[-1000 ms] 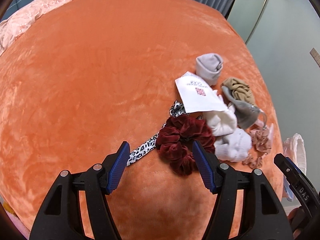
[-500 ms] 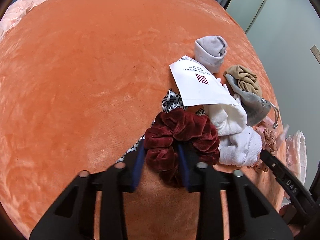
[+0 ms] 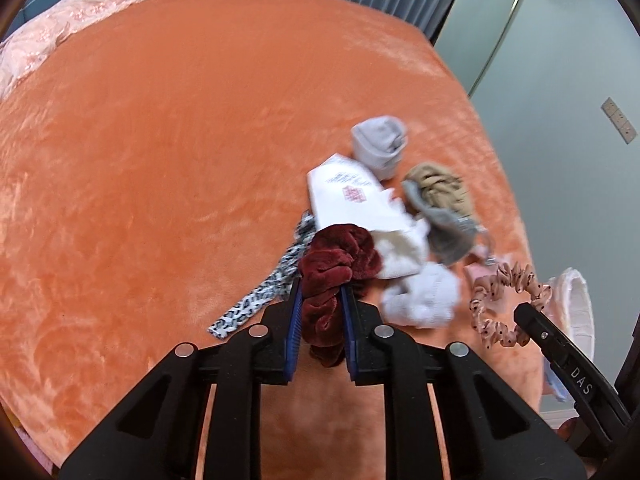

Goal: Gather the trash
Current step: 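Grasp the dark red velvet scrunchie with the left tool while the right tool grasps the pink dotted scrunchie, then carry both scrunchies over the trash bin with both tools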

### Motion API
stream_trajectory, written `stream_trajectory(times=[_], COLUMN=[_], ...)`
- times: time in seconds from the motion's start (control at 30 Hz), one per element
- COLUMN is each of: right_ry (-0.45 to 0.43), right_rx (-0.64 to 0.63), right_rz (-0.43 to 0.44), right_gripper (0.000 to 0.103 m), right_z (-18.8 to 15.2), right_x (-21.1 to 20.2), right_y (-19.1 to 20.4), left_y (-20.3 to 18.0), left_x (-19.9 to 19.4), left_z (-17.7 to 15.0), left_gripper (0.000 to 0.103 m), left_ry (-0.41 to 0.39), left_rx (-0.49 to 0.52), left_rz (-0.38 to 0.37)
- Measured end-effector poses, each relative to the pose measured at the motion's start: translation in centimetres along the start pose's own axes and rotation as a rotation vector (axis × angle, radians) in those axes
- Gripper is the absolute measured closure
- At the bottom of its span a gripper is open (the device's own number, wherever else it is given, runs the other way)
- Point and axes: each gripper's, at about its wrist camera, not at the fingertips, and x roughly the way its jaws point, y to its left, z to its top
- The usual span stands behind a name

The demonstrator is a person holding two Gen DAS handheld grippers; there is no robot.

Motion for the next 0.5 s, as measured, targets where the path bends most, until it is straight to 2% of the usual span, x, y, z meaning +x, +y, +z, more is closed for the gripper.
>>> stream_trajectory(times=[0.27, 0.5], right_ry=[-0.121, -0.216], right_rx=[0.004, 0.027], right_rz=[0.027, 0.010], right_gripper=[0.097, 0.097], right_z=[1.7, 2.5], right_x=[-6.3, -11.4], right_y=[-0.5, -3.7], left_y=[-5.1, -11.4], left_x=[-5.3, -8.1], left_z=[0.6, 0.3], left_gripper=[0.086, 0.086], left_ry=[-0.082, -0.114], left_rx=[0.079, 0.159], left_rz=[-0.077, -0.161])
